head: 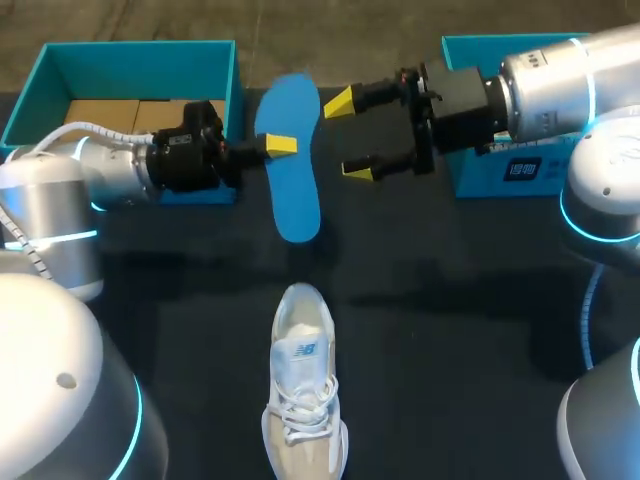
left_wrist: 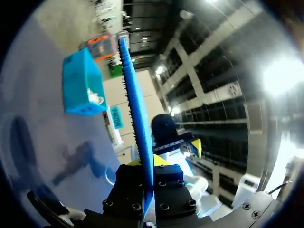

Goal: Take the shoe out of the shoebox, open the shoe tongue, remove and reinsert the insole, then place the shoe into the shoebox

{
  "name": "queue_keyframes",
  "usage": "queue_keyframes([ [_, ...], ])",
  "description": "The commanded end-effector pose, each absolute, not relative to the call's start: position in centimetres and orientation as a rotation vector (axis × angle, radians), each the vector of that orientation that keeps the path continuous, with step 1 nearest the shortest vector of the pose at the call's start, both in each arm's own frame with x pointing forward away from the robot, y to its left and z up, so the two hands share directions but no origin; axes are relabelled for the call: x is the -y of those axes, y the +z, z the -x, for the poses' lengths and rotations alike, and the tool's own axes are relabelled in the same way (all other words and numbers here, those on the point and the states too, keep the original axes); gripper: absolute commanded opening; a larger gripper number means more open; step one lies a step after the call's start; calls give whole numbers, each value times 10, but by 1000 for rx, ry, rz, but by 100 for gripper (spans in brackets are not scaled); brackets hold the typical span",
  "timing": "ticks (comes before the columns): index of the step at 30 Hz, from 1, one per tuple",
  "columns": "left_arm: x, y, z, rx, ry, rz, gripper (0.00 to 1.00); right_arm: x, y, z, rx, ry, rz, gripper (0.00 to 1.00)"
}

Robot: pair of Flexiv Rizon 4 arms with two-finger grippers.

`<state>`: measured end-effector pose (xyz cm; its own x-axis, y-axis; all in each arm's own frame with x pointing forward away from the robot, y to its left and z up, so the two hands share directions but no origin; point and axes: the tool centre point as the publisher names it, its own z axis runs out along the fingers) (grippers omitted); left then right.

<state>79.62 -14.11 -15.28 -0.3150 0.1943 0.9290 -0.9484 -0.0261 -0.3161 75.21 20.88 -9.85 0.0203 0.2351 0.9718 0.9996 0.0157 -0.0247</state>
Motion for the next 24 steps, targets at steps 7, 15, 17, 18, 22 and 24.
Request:
queue_keyframes([
  [7, 135, -153, -794, 1766, 1964, -529, 0, -211, -98, -752, 1374, -1055, 1381, 100],
  [15, 132, -156, -789, 2048, 2172, -67, 0, -211, -98, -752, 1374, -1055, 1381, 100],
  [17, 138, -151, -790, 2104, 2213, -71, 0, -211, -98, -752, 1374, -1055, 1381, 100],
  [18, 140, -151, -789, 2155, 2220, -45, 0, -211, -98, -752, 1374, -1055, 1381, 100],
  [22, 140, -151, -789, 2155, 2220, -45, 0, -211, -98, -752, 1374, -1055, 1381, 100],
  [24, 140, -151, -789, 2155, 2220, -45, 0, -211, -98, -752, 1374, -1055, 1381, 100],
])
